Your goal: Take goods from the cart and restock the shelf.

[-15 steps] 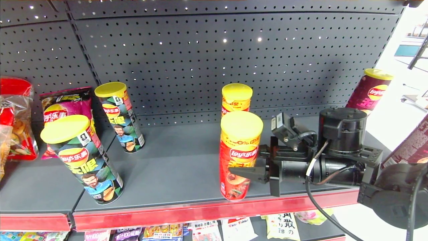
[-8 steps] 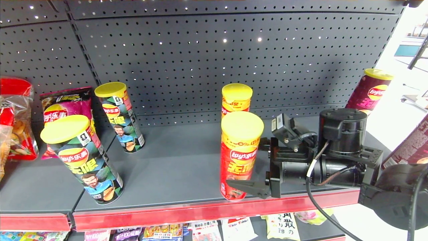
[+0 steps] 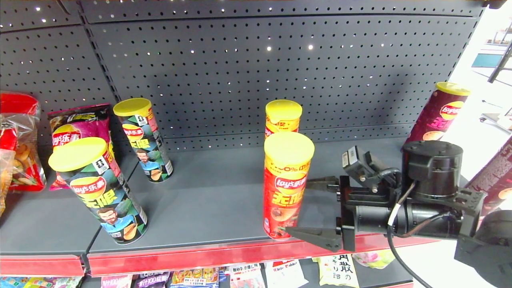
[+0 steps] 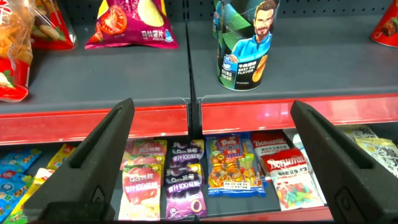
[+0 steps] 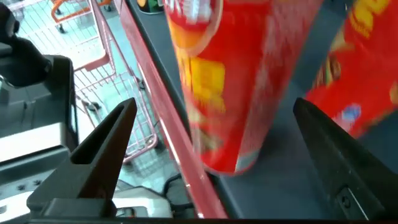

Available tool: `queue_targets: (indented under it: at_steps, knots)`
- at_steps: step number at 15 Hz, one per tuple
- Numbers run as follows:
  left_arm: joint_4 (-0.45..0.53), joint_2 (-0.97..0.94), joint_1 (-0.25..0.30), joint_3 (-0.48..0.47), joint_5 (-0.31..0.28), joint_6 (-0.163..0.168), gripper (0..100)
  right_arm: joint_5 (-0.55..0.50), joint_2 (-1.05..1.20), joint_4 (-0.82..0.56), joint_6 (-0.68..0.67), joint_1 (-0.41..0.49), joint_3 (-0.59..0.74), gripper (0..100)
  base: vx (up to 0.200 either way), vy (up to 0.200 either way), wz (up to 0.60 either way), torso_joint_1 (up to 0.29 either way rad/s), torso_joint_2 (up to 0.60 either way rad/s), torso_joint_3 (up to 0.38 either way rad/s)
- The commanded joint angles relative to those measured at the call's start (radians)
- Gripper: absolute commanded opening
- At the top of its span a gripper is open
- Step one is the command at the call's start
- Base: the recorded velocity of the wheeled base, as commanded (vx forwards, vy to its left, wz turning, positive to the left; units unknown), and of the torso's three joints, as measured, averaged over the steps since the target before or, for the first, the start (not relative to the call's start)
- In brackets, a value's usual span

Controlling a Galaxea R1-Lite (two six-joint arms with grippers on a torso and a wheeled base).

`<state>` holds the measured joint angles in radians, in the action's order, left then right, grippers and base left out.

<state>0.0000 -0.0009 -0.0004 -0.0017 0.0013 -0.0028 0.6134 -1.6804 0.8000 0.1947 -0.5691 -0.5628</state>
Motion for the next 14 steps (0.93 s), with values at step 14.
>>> queue_targets:
  at_steps: [14]
  knots:
    - [0.0, 0.001, 0.0, 0.0, 0.0, 0.0, 100, -0.219, 0.285, -0.013, -0.146, 0.086, 0.311, 100, 0.0, 0.0, 0.0, 0.0, 0.0, 0.0]
